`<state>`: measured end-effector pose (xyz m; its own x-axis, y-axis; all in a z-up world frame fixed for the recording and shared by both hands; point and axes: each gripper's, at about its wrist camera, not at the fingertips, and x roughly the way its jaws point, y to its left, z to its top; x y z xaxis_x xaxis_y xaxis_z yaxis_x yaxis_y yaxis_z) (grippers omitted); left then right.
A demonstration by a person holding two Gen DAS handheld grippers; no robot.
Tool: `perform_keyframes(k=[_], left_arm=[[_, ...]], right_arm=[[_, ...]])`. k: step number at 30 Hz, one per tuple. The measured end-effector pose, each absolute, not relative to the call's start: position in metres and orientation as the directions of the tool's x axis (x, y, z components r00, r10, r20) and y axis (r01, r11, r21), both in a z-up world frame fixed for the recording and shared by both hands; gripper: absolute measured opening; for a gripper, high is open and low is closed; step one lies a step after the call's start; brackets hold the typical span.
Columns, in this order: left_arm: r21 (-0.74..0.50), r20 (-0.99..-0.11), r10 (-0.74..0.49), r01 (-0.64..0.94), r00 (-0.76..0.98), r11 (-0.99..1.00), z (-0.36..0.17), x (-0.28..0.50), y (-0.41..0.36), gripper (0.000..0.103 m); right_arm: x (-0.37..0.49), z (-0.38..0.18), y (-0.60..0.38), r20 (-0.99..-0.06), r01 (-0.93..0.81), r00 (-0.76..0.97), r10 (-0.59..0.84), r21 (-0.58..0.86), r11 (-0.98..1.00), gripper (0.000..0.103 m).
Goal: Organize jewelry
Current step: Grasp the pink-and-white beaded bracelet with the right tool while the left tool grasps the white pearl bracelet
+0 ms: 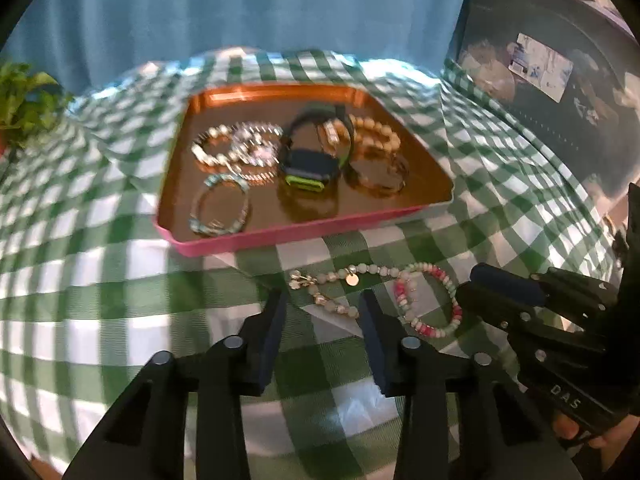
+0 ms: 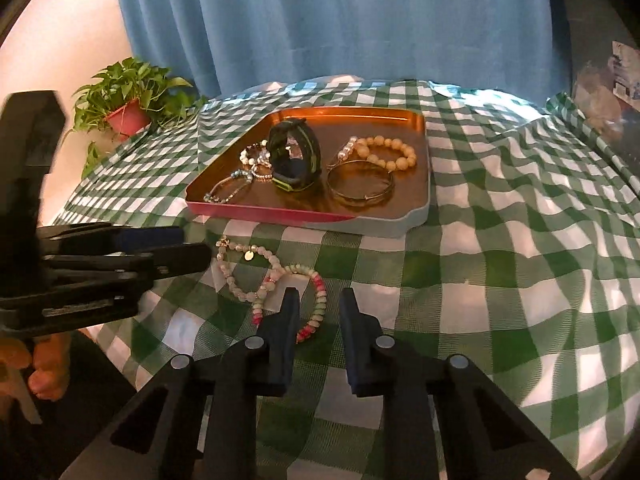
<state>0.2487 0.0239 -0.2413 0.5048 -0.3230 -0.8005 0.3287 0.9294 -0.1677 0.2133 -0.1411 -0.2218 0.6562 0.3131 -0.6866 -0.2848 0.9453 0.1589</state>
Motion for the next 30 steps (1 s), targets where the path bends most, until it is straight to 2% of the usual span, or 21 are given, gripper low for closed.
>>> perform_keyframes(k=[3,11,14,16,17,18,23,30], left_arm=[[-0.177,-0.806,-0.337,0.345,0.487,0.922,-0.246,0.254,0.02,0.026],[-0.131,-0.8,-0.306,0.347,0.517,0.929,-0.249,0.26,0.012,0.024],[-0.087,-0.802,-0.269,0.342,0.534,0.936,-0.25,0.26,0.012,0.005],[-0.109,-0.801,-0.288,0.344,0.525,0.932,-0.25,0.259,0.014,0.005],[-0.11,-0.801,-0.292,0.351,0.522,0.93,-0.25,0.258,0.015,0.005],[-0.112,-0.803,-0.296,0.357,0.517,0.927,-0.25,0.256,0.015,0.005],[-0.223,-0.803,-0.379,0.358,0.46,0.907,-0.249,0.248,0.025,0.005],[-0.231,-0.783,-0.376,0.329,0.496,0.916,-0.233,0.23,0.031,0.005]], right_arm=[[0.216,-0.227,-0.141,-0.695,-0.289,0.65,0.307,0.147,0.946,0.019],[0.219,-0.233,-0.135,-0.703,-0.297,0.656,0.273,0.093,0.951,0.02],[0.22,-0.234,-0.129,-0.702,-0.298,0.668,0.249,0.055,0.953,0.022],[0.22,-0.234,-0.123,-0.698,-0.303,0.678,0.23,0.019,0.953,0.021],[0.22,-0.234,-0.12,-0.697,-0.312,0.68,0.228,0.006,0.95,0.009],[0.22,-0.234,-0.119,-0.697,-0.326,0.675,0.242,0.013,0.945,0.006],[0.22,-0.233,-0.128,-0.698,-0.316,0.66,0.28,0.08,0.945,0.005],[0.215,-0.227,-0.145,-0.673,-0.247,0.687,0.272,0.136,0.959,0.005]])
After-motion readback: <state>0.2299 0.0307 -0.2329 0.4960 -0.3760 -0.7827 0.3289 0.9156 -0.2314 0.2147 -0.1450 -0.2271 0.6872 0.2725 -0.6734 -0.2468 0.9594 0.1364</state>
